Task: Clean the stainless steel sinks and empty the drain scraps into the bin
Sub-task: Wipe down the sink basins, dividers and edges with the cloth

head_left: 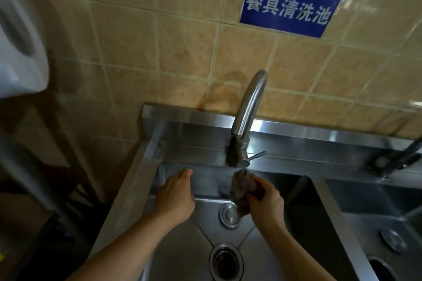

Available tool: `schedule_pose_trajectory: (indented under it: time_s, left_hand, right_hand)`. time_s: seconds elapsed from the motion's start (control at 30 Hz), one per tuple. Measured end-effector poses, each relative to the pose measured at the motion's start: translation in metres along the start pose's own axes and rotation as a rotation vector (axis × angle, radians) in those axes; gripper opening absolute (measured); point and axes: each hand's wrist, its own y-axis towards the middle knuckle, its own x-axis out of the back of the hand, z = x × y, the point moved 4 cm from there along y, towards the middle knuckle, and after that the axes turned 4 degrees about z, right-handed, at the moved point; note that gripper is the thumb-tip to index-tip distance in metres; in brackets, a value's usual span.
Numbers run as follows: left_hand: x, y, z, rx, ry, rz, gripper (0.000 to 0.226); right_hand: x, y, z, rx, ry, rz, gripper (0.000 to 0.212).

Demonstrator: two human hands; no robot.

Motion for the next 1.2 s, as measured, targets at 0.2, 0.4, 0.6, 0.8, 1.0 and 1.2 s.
schedule_pose_trajectory:
  time_s: [0.2, 0.4, 0.6, 0.8, 1.0, 1.2]
  left_hand:
    - [-0.01, 0.031, -0.017, -0.073, 0.005, 0.054, 0.05]
    - [-0.023, 0.042, -0.034, -0.09, 0.032, 0.057, 0.047]
    - [-0.045, 0.047, -0.053, -0.056, 0.023, 0.08, 0.059]
    - [-0.07, 0.058, -0.082, -0.062, 0.004, 0.03, 0.057]
    - [-0.08, 0.075, -0.096, -0.055, 0.005, -0.004, 0.06]
    - [-0.079, 0.076, -0.109, -0.085, 0.048, -0.065, 0.058]
  right_hand:
    - [0.009, 0.039, 0.015, 0.003, 0.056, -0.155, 0.041]
    - [0.031, 0.077, 0.023, 0.05, 0.105, -0.223, 0.028]
    - [0.044, 0.099, -0.049, -0.115, 0.053, -0.26, 0.039]
    - [0.039, 0.128, -0.072, -0.05, -0.036, -0.128, 0.038]
    - [-0.002, 0.171, -0.075, 0.36, -0.469, 0.138, 0.049]
    - [0.0, 0.186, -0.089, 0.398, -0.83, 0.34, 0.066]
